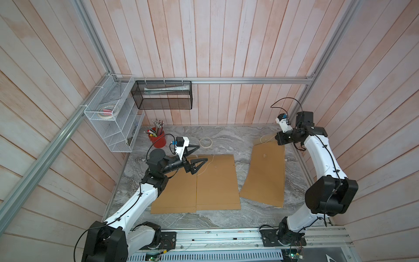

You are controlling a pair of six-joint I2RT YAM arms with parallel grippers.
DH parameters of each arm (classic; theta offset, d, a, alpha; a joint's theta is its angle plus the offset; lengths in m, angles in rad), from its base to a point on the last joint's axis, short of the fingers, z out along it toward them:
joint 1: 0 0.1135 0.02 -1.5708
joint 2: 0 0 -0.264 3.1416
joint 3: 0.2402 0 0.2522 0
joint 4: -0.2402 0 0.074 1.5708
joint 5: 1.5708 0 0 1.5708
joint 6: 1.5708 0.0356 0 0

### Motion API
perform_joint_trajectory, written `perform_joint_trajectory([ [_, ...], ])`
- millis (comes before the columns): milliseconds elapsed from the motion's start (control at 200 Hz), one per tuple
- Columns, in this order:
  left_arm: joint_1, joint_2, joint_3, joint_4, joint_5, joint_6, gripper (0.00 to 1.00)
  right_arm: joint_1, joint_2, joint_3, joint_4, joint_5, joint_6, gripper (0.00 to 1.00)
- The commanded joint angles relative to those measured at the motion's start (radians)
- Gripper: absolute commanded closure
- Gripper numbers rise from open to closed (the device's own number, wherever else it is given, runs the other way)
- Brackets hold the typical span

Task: Open the file bag
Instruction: Place the file bag at the center of the board.

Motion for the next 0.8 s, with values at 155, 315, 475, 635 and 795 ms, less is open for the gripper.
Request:
perform_joint_trajectory([
  [155, 0.006, -0.024, -0.01, 0.024, 0.001, -0.022, 0.0, 0.021, 0.141, 0.023, -0.027, 0.187, 0.002, 1.0],
  [315, 0.005, -0.007, -0.015, 0.046, 0.008, -0.037, 0.0, 0.021, 0.139, 0.047, -0.023, 0.247, 0.018, 0.81],
  [475, 0.005, -0.001, -0.02, 0.06, 0.01, -0.043, 0.0, 0.02, 0.131, 0.044, -0.008, 0.354, 0.044, 0.54],
  [635, 0.006, -0.012, -0.031, 0.055, -0.001, -0.041, 0.0, 0.021, 0.111, 0.049, -0.005, 0.506, 0.075, 0.47],
  [795, 0.006, -0.018, -0.035, 0.014, -0.044, -0.031, 0.01, 0.019, 0.067, 0.059, -0.01, 0.612, 0.128, 0.45],
])
